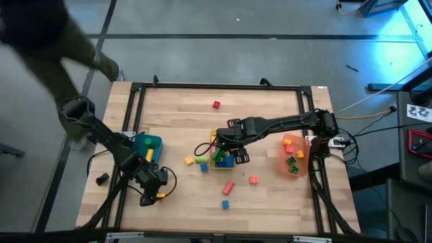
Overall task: Sort blocks by size
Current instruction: Put the red 4 stud game piece into the orange bin
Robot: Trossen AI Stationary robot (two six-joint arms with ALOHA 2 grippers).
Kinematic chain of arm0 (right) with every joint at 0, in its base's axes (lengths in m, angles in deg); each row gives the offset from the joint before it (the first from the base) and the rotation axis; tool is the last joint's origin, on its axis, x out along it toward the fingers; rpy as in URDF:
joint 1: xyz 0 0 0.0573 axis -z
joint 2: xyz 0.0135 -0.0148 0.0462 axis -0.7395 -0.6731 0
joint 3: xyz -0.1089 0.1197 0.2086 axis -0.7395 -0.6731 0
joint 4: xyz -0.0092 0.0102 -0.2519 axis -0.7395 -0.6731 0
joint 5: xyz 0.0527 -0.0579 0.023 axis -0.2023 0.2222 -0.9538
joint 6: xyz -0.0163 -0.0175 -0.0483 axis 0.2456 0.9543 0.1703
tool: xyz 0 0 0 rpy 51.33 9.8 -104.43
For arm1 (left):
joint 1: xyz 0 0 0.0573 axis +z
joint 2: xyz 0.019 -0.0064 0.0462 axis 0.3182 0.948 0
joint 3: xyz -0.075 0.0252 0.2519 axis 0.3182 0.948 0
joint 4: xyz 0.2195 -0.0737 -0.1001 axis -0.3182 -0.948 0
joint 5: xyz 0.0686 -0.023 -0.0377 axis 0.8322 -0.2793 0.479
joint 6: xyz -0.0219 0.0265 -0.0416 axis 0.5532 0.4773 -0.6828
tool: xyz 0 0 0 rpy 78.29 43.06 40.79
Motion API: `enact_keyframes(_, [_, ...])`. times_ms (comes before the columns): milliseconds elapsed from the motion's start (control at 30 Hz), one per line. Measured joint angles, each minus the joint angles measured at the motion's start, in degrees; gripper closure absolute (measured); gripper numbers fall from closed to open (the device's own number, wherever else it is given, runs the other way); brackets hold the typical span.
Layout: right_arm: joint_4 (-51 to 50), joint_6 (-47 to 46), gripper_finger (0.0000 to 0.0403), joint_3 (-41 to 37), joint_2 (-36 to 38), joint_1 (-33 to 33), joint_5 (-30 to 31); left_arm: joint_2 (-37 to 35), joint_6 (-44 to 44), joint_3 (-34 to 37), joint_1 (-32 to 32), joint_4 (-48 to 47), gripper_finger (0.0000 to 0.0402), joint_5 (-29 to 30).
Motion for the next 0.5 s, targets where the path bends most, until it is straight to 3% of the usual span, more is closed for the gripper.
enact_keyframes(300, [0.17, 0.01, 0.0137, 0.0, 0.0, 0.0, 0.03, 0.01, 3.72, 0.0, -1.16, 1.9, 0.0244, 0.58])
enact_keyframes(500, [0.17, 0.01, 0.0137, 0.0, 0.0, 0.0, 0.03, 0.02, 0.96, 0.0, -1.2, 1.9, 0.0244, 2.8])
